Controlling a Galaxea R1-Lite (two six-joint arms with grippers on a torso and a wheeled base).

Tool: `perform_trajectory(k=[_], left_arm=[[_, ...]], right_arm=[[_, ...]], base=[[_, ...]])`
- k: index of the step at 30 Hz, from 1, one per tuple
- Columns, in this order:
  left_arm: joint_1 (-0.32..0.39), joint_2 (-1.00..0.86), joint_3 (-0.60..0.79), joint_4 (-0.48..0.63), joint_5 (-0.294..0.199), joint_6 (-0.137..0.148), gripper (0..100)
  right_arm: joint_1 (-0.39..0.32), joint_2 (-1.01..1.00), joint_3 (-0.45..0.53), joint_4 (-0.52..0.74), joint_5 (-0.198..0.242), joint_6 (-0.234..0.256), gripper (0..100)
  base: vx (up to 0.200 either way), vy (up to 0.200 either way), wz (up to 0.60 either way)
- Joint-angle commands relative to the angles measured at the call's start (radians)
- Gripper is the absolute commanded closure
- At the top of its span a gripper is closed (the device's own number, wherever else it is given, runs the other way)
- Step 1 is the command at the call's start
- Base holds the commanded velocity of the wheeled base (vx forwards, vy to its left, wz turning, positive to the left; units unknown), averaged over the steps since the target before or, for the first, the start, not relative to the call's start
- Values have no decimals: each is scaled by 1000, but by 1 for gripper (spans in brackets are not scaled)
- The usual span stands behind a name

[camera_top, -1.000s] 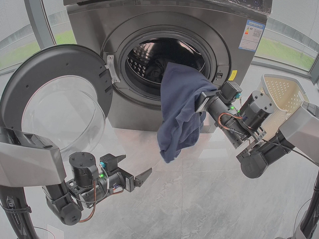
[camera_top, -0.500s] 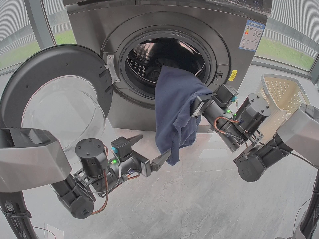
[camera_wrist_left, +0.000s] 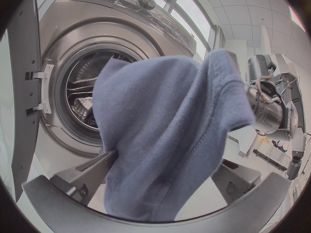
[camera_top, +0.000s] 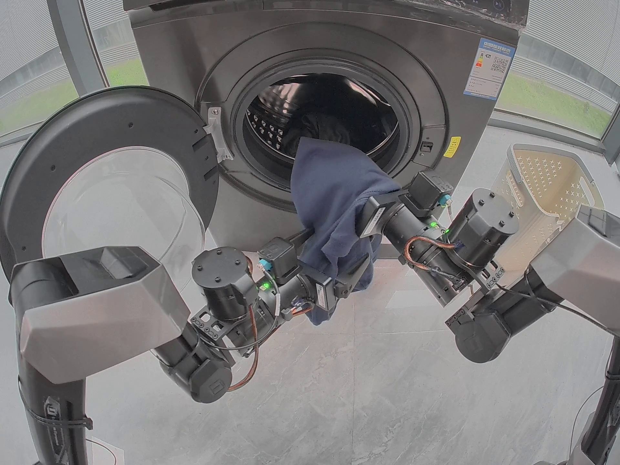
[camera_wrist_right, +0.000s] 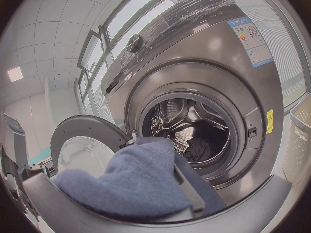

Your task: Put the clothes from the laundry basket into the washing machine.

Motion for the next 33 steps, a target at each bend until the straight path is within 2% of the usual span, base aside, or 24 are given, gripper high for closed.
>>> perform_trajectory(k=[1, 4, 5, 6, 12, 19, 21, 23, 24, 33], left_arm=[[5, 77, -68, 1, 5, 0, 0], [10, 93, -91, 2, 9, 0, 0], [14, 106, -111, 2, 10, 0, 0], [19, 116, -126, 2, 12, 0, 0], [33, 159, -224, 9, 28, 0, 0], [33, 189, -284, 27, 39, 1, 0], [37, 212, -317, 27, 70, 3, 0], [43, 218, -327, 27, 81, 1, 0], [45, 219, -329, 27, 84, 3, 100], [85, 201, -344, 19, 107, -13, 100]], right_arm=[[12, -1, 3, -2, -1, 4, 100], [16, -4, 6, -2, -16, 7, 100], [26, -4, 6, -1, -41, 7, 100], [33, -6, 6, -1, -47, 7, 100], [75, -18, 26, -1, -57, 10, 100], [79, -18, 29, 2, -57, 11, 100], [79, -20, 30, 1, -68, 15, 100], [81, -20, 35, -2, -70, 19, 100], [79, -21, 38, -2, -70, 19, 100], [55, -50, 52, -5, -70, 21, 100]], base=[[0, 0, 0], [0, 0, 0], [0, 0, 0], [0, 0, 0], [0, 0, 0], [0, 0, 0], [0, 0, 0], [0, 0, 0], [0, 0, 0], [0, 0, 0]])
